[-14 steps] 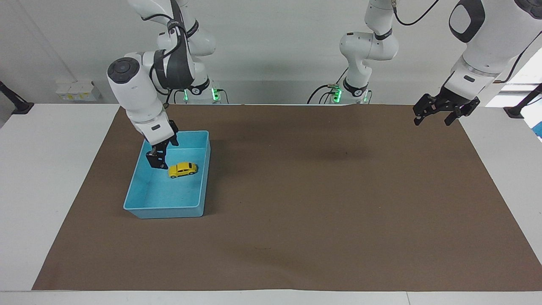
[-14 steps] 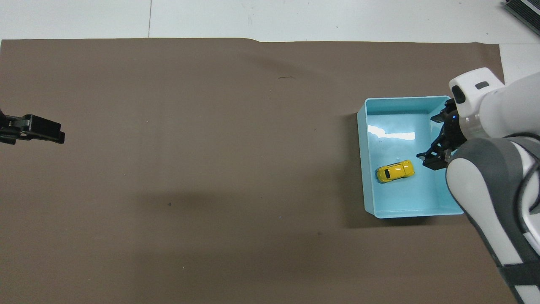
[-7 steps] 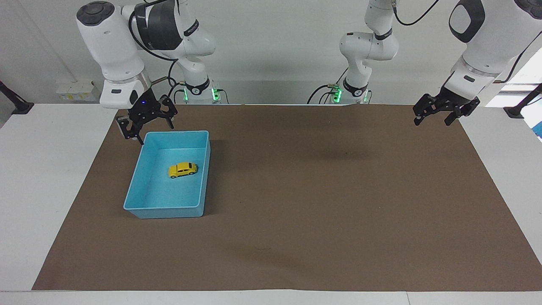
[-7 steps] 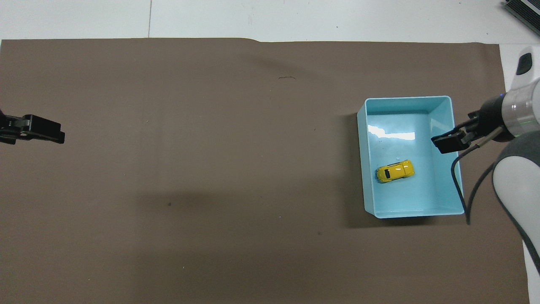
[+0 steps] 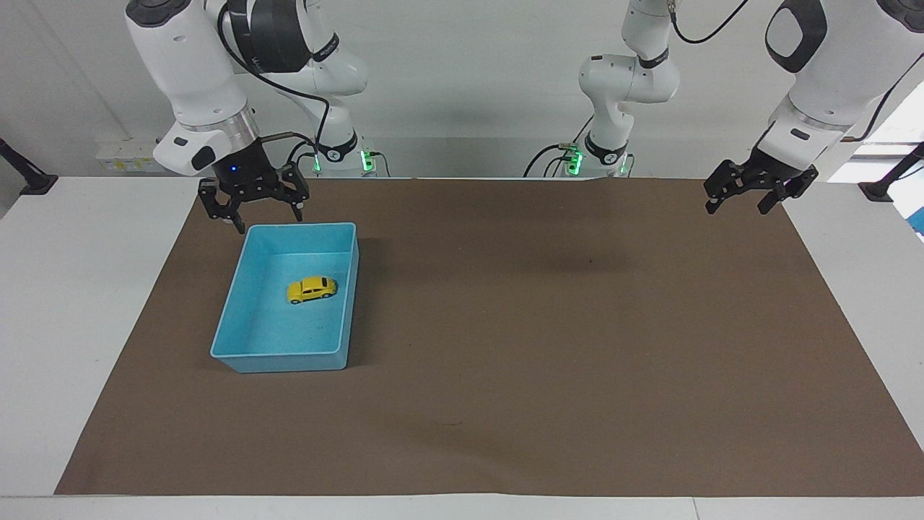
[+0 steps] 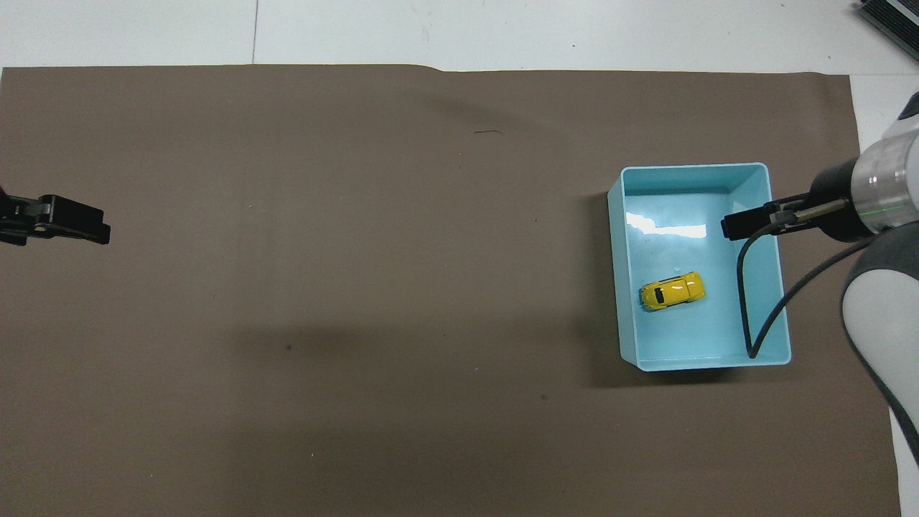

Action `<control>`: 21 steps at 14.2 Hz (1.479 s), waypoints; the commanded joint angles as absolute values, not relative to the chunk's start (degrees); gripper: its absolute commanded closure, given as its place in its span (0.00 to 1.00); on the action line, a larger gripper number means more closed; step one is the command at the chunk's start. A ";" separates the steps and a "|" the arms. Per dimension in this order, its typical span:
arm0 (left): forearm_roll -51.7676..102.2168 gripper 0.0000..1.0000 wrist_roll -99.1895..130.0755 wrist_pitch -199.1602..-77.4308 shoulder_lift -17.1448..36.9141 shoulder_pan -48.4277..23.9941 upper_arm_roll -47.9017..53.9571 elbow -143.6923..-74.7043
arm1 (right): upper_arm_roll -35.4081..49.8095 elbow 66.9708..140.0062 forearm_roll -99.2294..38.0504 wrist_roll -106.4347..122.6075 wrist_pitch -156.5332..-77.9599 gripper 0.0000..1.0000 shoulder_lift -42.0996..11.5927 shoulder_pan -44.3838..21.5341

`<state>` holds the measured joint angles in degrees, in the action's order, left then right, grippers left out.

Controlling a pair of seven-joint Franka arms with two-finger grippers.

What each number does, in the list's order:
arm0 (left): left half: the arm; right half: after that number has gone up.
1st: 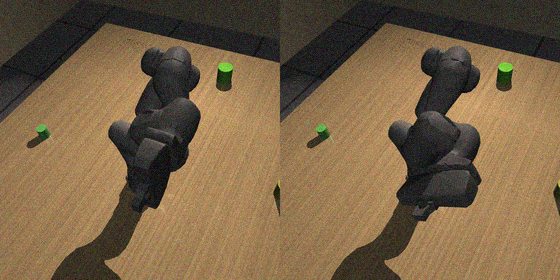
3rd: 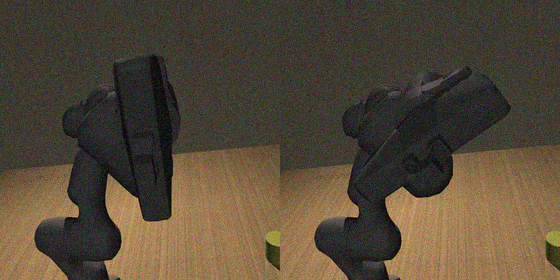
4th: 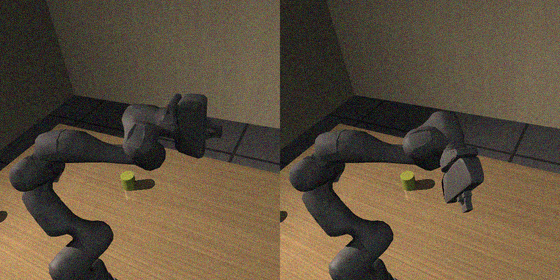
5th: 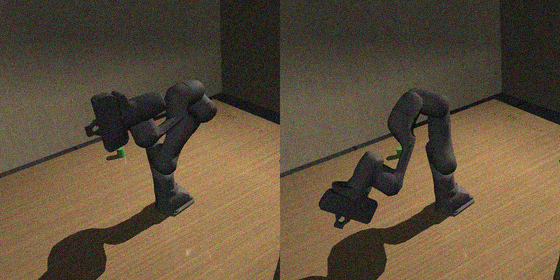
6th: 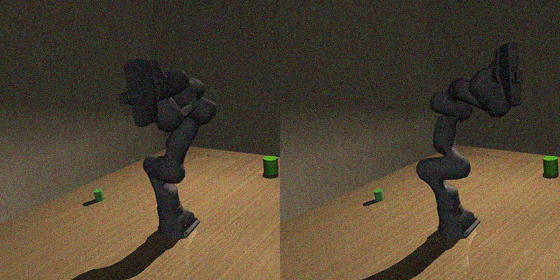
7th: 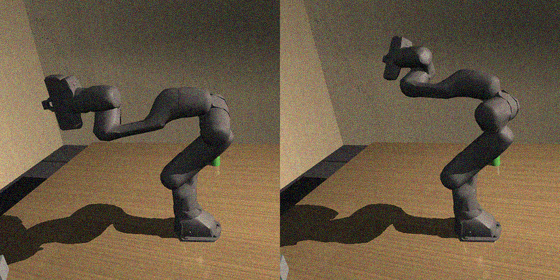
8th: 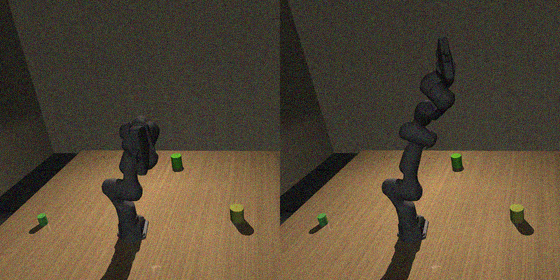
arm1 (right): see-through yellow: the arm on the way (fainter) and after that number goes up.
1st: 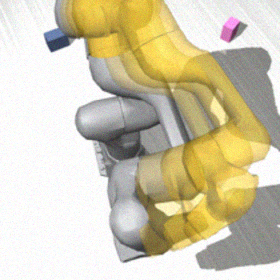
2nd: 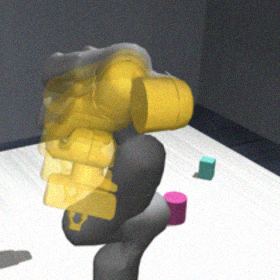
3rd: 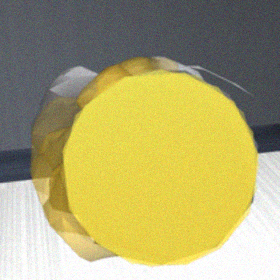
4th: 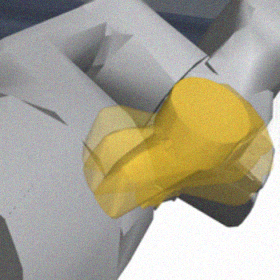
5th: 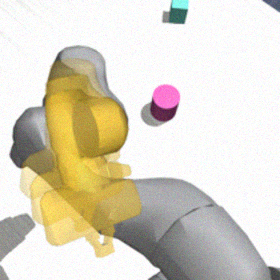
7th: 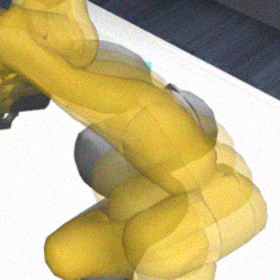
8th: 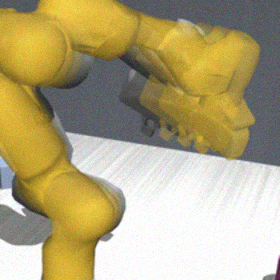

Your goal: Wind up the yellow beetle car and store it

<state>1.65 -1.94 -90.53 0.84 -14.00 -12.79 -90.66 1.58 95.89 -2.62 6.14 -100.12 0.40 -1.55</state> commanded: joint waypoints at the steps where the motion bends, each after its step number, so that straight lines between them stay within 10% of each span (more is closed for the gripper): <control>1: 2.11 0.00 -1.58 -89.65 1.05 -13.89 -12.92 -90.09 | 1.32 92.03 -3.78 1.60 -95.81 0.00 0.79 -0.70; 21: 2.11 0.00 -1.58 -89.65 1.05 -13.97 -12.92 -90.09 | 1.14 91.67 -2.81 -2.37 -95.10 0.00 1.05 -0.88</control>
